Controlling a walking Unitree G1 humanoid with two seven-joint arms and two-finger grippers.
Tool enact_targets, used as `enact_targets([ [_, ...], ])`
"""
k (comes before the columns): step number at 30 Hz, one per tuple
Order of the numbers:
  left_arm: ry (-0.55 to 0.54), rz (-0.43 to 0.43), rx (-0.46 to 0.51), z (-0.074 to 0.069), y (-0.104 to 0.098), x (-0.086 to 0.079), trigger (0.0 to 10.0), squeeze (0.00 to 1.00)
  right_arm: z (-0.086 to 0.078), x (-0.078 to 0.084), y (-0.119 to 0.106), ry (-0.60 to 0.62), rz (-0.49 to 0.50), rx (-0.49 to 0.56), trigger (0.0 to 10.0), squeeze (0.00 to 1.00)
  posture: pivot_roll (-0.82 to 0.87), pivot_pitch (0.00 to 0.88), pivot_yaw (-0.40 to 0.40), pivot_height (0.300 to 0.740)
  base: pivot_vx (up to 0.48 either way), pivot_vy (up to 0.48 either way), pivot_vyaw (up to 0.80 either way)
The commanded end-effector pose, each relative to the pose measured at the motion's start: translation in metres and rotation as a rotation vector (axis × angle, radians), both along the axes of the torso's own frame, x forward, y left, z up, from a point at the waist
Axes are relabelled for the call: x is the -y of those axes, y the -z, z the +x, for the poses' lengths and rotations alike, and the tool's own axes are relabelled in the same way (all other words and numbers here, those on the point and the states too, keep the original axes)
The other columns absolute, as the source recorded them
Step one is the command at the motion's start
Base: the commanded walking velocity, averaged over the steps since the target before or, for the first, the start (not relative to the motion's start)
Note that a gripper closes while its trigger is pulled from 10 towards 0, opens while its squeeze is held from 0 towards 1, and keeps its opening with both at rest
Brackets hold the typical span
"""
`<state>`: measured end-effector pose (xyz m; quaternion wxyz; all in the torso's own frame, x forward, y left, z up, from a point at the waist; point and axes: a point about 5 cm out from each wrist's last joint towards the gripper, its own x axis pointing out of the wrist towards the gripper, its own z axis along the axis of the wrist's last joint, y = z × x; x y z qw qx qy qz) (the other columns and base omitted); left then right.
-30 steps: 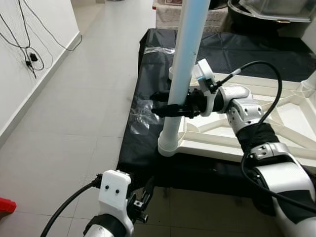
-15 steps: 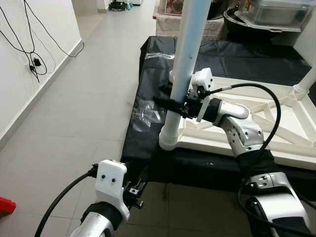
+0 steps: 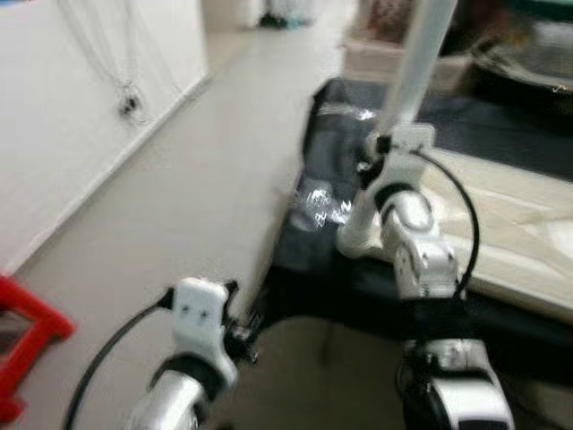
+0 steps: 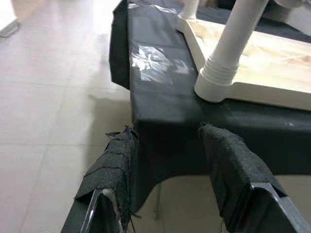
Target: Building children table
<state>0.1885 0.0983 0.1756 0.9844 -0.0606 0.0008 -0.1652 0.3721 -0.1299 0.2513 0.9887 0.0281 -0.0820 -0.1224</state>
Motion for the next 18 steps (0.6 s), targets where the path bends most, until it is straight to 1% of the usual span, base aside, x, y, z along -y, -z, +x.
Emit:
enact_targets([
  [1,0.005,0.009,-0.014,0.000,0.004,0.000,10.0,0.00,-0.001,0.000,0.030,0.080,0.039,-0.127,10.0,0.00,0.09,0.179,-0.066,0.740,0.000,0.000,0.00],
  [4,0.007,0.010,-0.011,0.000,0.003,0.000,10.0,0.00,-0.006,-0.014,0.022,0.268,0.087,-0.077,10.0,0.00,0.10,0.178,-0.066,0.740,0.000,0.000,0.00],
  [6,0.009,0.009,-0.011,0.000,0.003,0.001,10.0,0.00,-0.008,-0.023,0.021,0.345,0.115,-0.086,10.0,0.00,0.11,0.180,-0.067,0.740,0.000,0.000,0.00],
  [9,0.010,0.008,-0.011,0.000,0.003,0.001,10.0,0.00,-0.009,-0.028,0.021,0.388,0.130,-0.103,10.0,0.00,0.11,0.180,-0.067,0.740,0.000,0.000,0.00],
  [10,0.014,0.006,-0.012,-0.001,0.003,0.002,10.0,0.00,-0.007,-0.033,0.019,0.402,0.133,-0.101,10.0,0.00,0.11,0.181,-0.067,0.740,0.000,0.000,0.00],
  [12,0.014,0.006,-0.012,-0.001,0.003,0.002,10.0,0.00,-0.007,-0.033,0.019,0.402,0.133,-0.101,10.0,0.00,0.11,0.181,-0.067,0.740,0.000,0.000,0.00],
  [13,0.023,-0.001,-0.013,-0.003,0.003,0.004,10.0,0.00,-0.006,-0.041,0.016,0.436,0.137,-0.101,10.0,0.00,0.11,0.182,-0.067,0.740,0.000,0.000,0.00],
  [15,0.027,-0.004,-0.013,-0.003,0.003,0.005,10.0,0.00,-0.006,-0.043,0.015,0.451,0.138,-0.102,10.0,0.00,0.11,0.182,-0.067,0.740,0.000,0.000,0.00],
  [18,0.123,-0.034,0.004,-0.010,-0.001,0.016,10.0,0.00,-0.006,-0.044,0.012,0.503,0.142,-0.091,10.0,0.00,0.12,0.187,-0.065,0.740,0.000,0.000,0.00],
])
